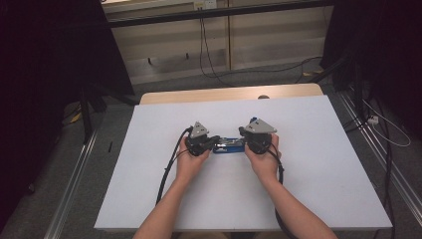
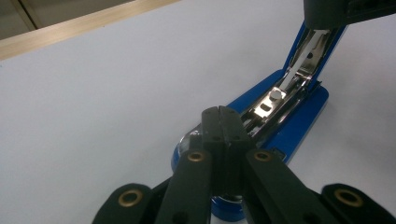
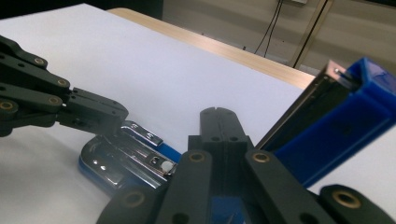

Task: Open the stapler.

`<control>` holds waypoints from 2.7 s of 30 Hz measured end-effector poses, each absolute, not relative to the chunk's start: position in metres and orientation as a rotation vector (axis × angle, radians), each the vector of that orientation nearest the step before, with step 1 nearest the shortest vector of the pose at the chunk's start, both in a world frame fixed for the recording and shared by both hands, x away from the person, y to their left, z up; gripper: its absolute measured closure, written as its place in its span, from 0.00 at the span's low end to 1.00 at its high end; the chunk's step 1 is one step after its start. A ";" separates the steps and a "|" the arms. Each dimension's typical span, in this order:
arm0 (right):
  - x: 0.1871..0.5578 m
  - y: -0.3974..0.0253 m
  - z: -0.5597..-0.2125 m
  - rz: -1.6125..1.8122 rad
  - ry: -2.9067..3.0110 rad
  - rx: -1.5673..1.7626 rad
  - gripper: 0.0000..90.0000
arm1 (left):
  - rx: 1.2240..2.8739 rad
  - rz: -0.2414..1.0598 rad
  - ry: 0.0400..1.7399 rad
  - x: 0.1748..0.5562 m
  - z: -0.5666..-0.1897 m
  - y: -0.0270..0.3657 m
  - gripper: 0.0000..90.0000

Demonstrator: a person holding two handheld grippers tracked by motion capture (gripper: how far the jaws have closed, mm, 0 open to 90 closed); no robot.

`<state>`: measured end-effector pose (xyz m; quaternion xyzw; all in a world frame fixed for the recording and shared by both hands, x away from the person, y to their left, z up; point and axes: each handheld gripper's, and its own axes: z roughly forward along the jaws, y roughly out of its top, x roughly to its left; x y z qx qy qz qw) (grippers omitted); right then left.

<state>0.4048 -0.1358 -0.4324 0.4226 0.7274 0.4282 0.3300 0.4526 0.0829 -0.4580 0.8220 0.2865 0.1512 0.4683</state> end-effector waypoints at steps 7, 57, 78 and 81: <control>0.408 -0.168 -0.441 1.074 1.848 1.263 1.00 | 2.021 0.374 0.695 0.452 -0.458 0.083 1.00; 0.366 -0.206 -0.429 1.104 1.954 1.289 0.55 | 1.897 0.301 0.819 0.431 -0.417 0.129 0.25; 0.330 -0.215 -0.438 1.109 1.973 1.316 0.34 | 1.909 0.341 0.850 0.404 -0.424 0.165 0.11; 0.328 -0.216 -0.440 1.102 1.984 1.317 0.32 | 1.905 0.355 0.848 0.400 -0.426 0.171 0.08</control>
